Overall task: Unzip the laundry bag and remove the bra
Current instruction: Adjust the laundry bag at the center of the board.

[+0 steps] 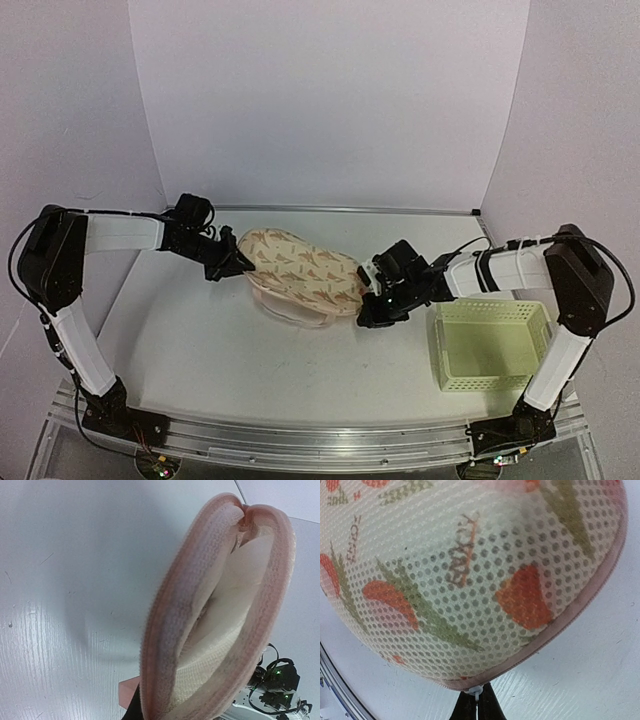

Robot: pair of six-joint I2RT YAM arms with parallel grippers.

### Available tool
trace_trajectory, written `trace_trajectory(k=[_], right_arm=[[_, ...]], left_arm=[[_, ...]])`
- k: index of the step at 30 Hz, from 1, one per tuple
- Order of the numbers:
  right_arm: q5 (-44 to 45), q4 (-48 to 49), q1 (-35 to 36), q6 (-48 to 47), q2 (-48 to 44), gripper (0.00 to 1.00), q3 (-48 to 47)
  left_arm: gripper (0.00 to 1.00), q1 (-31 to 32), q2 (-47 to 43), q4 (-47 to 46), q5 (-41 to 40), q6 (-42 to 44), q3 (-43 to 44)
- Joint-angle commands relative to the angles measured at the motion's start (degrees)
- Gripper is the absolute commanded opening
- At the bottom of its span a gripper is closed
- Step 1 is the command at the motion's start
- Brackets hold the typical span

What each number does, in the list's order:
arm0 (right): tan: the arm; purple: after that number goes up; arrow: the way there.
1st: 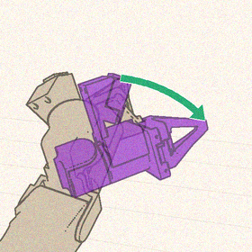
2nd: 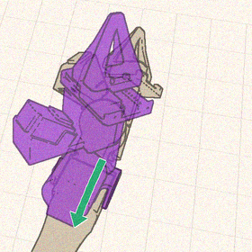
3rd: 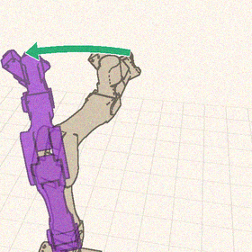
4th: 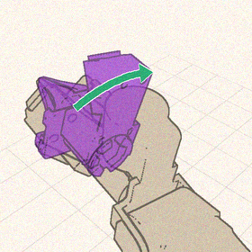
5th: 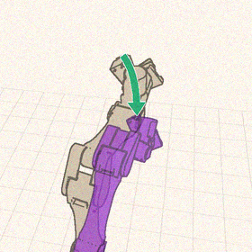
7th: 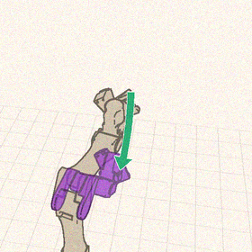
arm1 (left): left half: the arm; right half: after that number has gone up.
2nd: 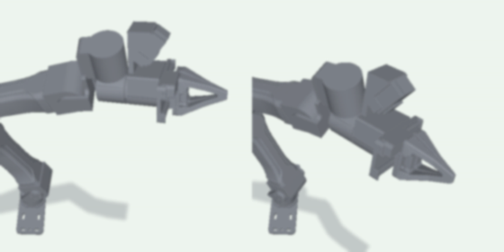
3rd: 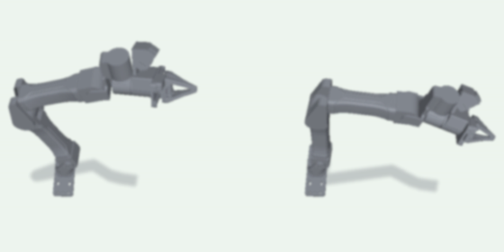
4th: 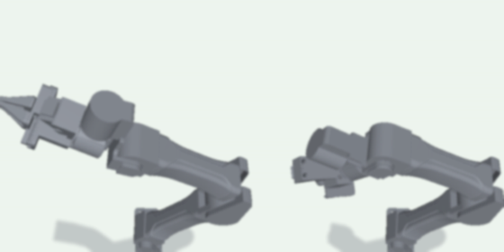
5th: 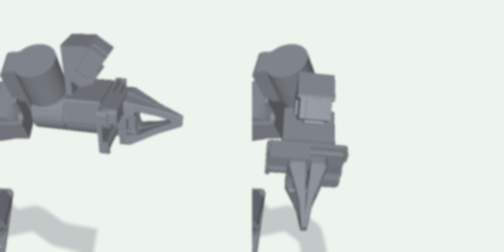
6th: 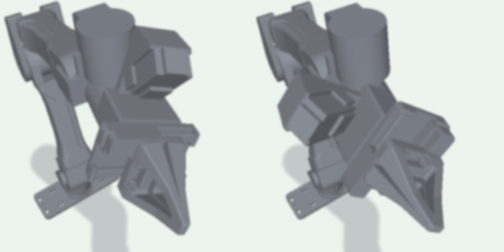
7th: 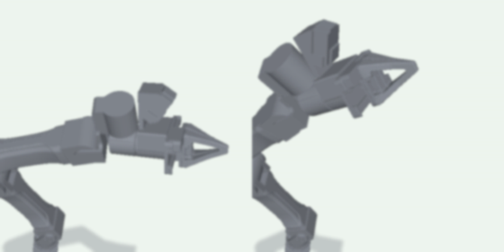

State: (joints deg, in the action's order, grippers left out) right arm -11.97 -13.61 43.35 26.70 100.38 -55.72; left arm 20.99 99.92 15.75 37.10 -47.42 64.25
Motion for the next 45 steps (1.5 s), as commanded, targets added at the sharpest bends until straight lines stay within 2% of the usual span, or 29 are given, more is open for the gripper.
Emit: trace_trajectory(k=[1, 7, 16, 21, 26, 34, 45], right_arm=[[-0.6, -1.1, 2.7, -2.3, -3.9, 0.0, 1.8], [-5.5, 3.2, 5.1, 0.4, -3.2, 0.0, 2.1], [-8.5, 5.1, 5.5, 4.3, 0.8, 0.0, -1.6], [-10.2, 6.4, 5.7, 6.2, 3.5, 0.0, -4.7], [-12.6, 6.3, 6.0, 6.2, 6.8, 0.0, -9.3], [-14.7, 5.8, 7.1, 6.1, 12.5, 0.0, -17.3], [-14.0, 2.9, 8.1, 6.9, 19.7, 0.0, -28.6]], left_arm=[[0.0, -1.4, 2.5, -0.9, -0.3, 3.2, 7.2], [0.01, -1.3, 9.4, 2.5, -0.7, 5.5, 14.4], [0.28, -1.4, 12.1, 5.4, -4.4, 6.4, 19.4], [0.49, -1.3, 9.3, 9.3, -9.8, 8.4, 19.9], [0.61, -1.3, 5.9, 11.7, -11.5, 9.4, 19.0], [0.66, 0.3, 0.7, 11.8, -8.8, 9.8, 14.0], [0.69, 7.1, -0.5, 10.7, -6.3, 6.3, 9.1]])
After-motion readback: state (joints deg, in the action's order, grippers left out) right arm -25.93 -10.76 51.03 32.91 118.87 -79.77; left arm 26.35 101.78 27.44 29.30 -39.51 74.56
